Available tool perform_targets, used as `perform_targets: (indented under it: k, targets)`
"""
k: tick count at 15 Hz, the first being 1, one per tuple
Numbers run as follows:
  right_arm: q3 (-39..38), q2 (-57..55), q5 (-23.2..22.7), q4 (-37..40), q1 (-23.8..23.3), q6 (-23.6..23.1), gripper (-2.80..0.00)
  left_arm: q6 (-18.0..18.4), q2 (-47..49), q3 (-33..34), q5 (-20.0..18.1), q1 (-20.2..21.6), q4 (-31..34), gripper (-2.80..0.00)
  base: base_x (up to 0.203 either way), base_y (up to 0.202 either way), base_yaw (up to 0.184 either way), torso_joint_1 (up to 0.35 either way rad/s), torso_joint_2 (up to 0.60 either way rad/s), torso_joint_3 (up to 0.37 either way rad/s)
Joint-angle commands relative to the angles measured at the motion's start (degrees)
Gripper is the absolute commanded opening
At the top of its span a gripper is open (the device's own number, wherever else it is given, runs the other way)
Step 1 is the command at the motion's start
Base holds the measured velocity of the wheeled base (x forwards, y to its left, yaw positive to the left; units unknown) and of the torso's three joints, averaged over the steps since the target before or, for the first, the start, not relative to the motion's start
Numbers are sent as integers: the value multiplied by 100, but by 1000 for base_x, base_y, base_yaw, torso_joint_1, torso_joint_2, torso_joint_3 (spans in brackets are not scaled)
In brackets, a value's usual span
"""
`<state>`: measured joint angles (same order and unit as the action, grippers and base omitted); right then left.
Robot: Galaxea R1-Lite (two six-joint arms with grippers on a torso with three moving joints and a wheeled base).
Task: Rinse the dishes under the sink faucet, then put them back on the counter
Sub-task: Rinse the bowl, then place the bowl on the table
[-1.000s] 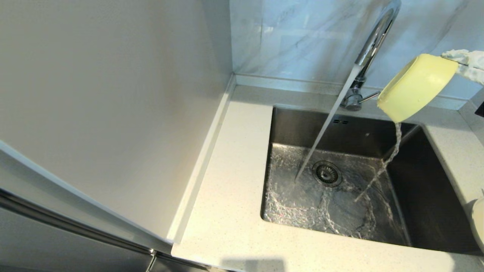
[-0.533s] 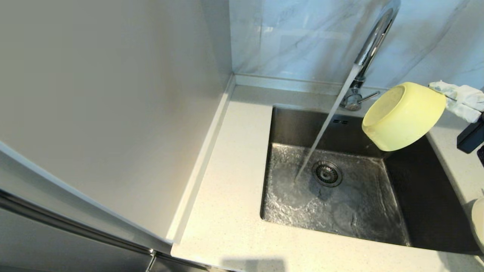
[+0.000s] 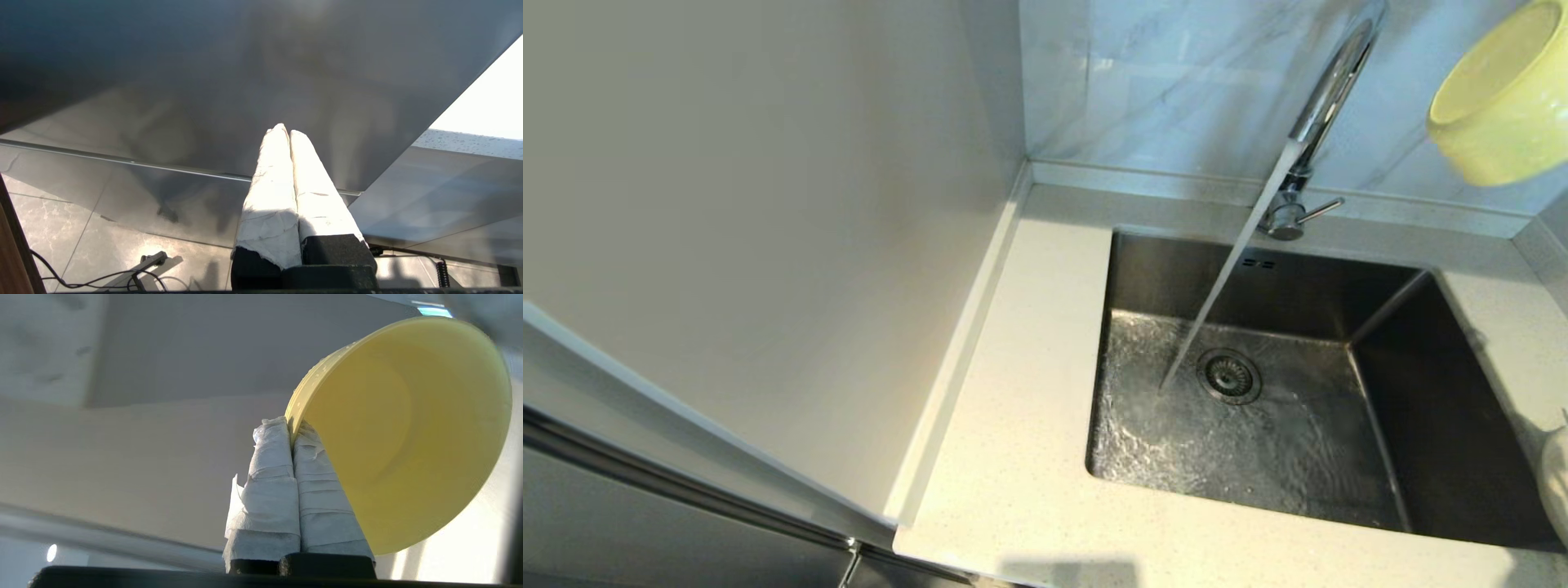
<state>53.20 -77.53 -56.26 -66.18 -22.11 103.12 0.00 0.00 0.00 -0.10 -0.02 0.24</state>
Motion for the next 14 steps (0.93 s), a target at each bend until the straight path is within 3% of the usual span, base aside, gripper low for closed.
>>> perform_targets:
  k: [1, 3, 5, 6, 8, 10, 12, 13, 14]
  targets:
    - [-1010, -90, -64, -23, 7, -312, -280, 0, 0, 0, 1, 2, 2, -280, 0, 0, 0, 0, 0, 0]
    - [-2156, -180, -101, 32, 62, -928, -280, 0, 0, 0, 1, 2, 2, -280, 0, 0, 0, 0, 0, 0]
    - [-2379, -167, -149, 211, 27, -1199, -280, 0, 0, 0, 1, 2, 2, -280, 0, 0, 0, 0, 0, 0]
    - [-2157, -146, -209, 421, -41, -1288, -280, 0, 0, 0, 1, 2, 2, -280, 0, 0, 0, 0, 0, 0]
    - [-965, -124, -308, 1347, -282, -1428, -280, 0, 0, 0, 1, 2, 2, -280, 0, 0, 0, 0, 0, 0]
    - [1073, -177, -244, 3067, -569, -1564, -280, 0, 0, 0, 1, 2, 2, -280, 0, 0, 0, 0, 0, 0]
    - [3044, -351, 211, 5977, -791, -2179, -280, 0, 0, 0, 1, 2, 2, -280, 0, 0, 0, 0, 0, 0]
    - [3688, -446, 773, 7718, -738, -2897, -280, 0, 0, 0, 1, 2, 2, -280, 0, 0, 0, 0, 0, 0]
    - [4160, -537, 1910, 9242, -498, -4000, -280, 0, 0, 0, 1, 2, 2, -280, 0, 0, 0, 0, 0, 0]
